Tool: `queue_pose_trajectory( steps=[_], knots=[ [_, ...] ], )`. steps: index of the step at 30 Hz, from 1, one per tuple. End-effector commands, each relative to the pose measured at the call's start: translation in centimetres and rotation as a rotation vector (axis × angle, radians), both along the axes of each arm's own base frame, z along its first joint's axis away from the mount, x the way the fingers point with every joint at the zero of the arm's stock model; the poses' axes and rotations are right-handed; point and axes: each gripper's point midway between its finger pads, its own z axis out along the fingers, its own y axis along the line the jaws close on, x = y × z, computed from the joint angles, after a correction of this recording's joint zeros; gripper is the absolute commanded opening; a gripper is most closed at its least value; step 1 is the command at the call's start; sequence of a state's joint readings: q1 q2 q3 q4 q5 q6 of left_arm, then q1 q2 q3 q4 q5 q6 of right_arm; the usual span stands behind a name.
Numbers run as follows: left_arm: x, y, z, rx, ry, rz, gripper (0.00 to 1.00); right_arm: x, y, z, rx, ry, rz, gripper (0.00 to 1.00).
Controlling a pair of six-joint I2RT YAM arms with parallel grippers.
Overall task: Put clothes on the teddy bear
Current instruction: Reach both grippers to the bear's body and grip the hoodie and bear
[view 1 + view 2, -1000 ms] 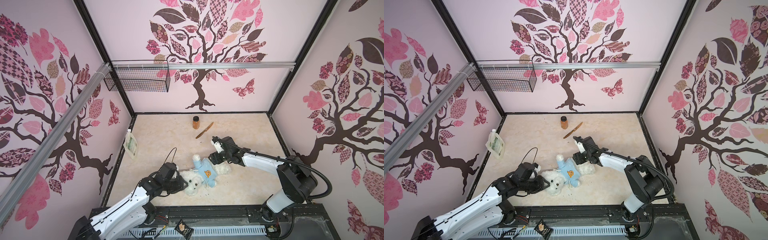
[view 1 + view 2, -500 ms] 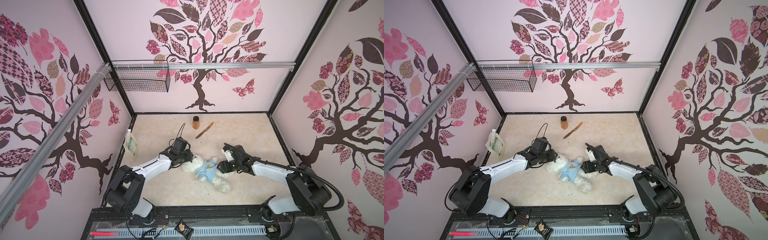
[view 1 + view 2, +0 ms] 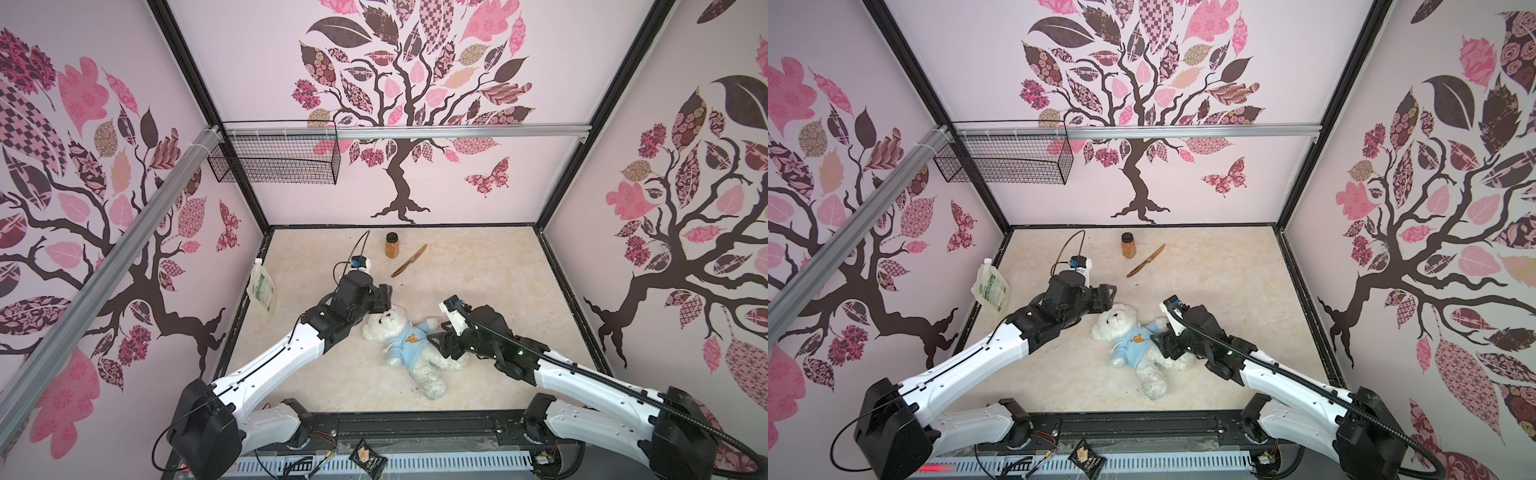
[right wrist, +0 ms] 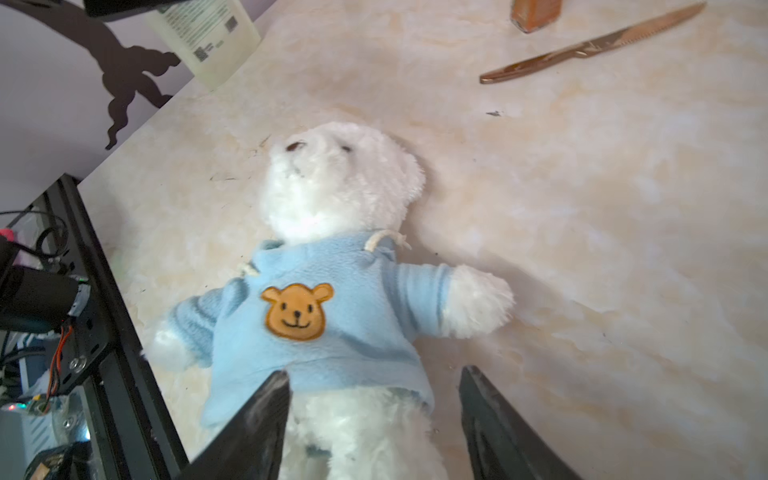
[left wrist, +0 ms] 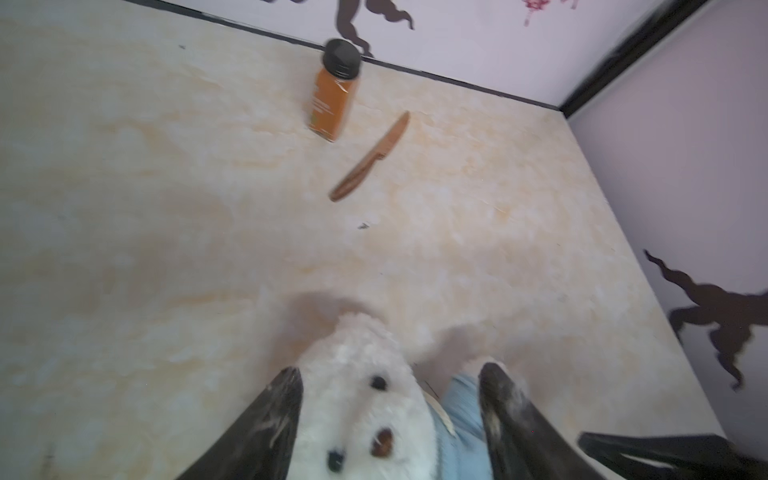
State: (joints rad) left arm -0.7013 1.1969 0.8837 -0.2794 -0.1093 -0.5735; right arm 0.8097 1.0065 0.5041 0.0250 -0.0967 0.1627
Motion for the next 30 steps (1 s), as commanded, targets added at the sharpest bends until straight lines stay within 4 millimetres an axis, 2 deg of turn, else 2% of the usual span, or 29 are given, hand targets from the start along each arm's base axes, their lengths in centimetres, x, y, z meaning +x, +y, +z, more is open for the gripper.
queue_pose_trajectory(
  steps=[1, 4, 7, 13, 20, 30],
  knots=[
    [-3.2, -1.5, -4.7, 0.011, 0.166, -0.100, 0.64, 0.0, 0.3, -0.2, -0.069, -0.112, 0.024, 0.66],
    [-3.2, -2.5, -5.5, 0.003, 0.173, -0.139, 0.57, 0.1, 0.0, -0.8, -0.102, -0.123, 0.004, 0.62],
    [-2.7, -3.3, -6.2, 0.028, 0.179, -0.169, 0.55, 0.2, -1.1, -1.2, -0.118, -0.123, -0.041, 0.60],
    [-1.7, -3.4, -8.9, 0.096, 0.212, -0.149, 0.50, -0.5, -1.5, -2.3, -0.080, -0.103, -0.048, 0.57],
    [-2.0, -3.8, -11.1, 0.108, 0.260, -0.170, 0.47, 0.0, -1.1, -3.4, -0.063, -0.126, -0.054, 0.59],
    [-2.4, -3.5, -11.7, 0.125, 0.264, -0.184, 0.47, 1.3, 0.9, -3.9, -0.110, -0.194, 0.004, 0.65]
  ],
)
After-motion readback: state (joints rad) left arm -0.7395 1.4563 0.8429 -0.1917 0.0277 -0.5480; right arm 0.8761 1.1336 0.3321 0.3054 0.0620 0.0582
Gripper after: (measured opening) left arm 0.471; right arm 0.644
